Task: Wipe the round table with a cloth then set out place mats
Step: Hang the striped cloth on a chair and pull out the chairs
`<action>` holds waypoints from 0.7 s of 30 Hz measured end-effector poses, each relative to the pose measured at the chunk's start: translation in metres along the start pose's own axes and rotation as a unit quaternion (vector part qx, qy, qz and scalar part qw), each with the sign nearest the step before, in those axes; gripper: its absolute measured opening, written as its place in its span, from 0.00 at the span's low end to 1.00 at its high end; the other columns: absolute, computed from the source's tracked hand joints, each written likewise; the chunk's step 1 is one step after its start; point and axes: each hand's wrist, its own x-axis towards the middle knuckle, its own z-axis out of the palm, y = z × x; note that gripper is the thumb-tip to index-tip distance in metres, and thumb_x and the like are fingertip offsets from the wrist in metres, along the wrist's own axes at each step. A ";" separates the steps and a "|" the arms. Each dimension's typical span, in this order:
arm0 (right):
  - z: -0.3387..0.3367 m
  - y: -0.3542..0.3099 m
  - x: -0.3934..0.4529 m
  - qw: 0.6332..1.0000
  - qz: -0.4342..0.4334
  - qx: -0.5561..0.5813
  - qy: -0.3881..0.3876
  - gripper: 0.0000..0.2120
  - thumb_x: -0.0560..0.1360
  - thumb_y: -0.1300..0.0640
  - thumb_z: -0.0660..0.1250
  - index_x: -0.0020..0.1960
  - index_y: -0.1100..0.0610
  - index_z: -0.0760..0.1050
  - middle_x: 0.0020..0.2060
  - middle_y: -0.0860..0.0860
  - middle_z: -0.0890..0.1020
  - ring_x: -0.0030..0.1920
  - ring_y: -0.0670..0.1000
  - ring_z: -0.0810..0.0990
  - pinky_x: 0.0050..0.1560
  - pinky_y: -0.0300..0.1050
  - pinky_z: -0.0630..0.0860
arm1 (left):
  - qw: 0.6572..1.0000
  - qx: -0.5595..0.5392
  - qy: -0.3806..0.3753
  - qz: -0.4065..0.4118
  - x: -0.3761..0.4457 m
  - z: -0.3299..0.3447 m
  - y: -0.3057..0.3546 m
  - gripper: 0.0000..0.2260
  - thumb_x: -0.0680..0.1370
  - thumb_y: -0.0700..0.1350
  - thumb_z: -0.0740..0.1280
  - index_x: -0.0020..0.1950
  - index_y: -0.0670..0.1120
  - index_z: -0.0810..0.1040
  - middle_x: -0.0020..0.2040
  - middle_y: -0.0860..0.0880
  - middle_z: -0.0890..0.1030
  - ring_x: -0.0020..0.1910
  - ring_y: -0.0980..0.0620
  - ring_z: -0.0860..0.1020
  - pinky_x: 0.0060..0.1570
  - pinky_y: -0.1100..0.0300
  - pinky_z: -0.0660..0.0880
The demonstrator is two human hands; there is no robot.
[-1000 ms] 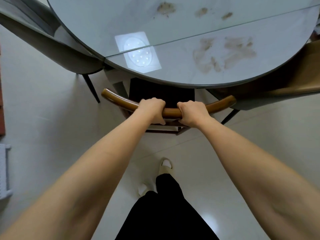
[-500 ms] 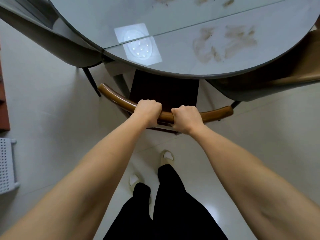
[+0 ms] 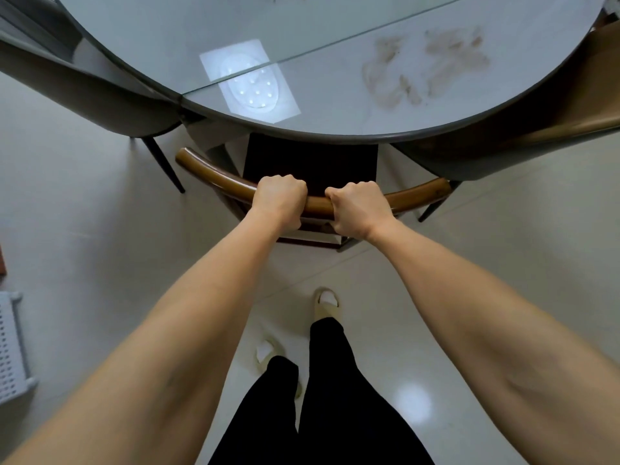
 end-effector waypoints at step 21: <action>0.000 0.012 -0.011 0.998 -0.026 0.006 -0.060 0.05 0.74 0.51 0.66 0.48 0.52 0.75 0.33 0.47 0.72 0.31 0.49 0.71 0.36 0.41 0.66 | 1.000 -0.017 -0.010 -0.014 -0.007 0.009 0.017 0.11 0.73 0.43 0.69 0.56 0.47 0.77 0.45 0.46 0.79 0.43 0.46 0.79 0.42 0.56 0.70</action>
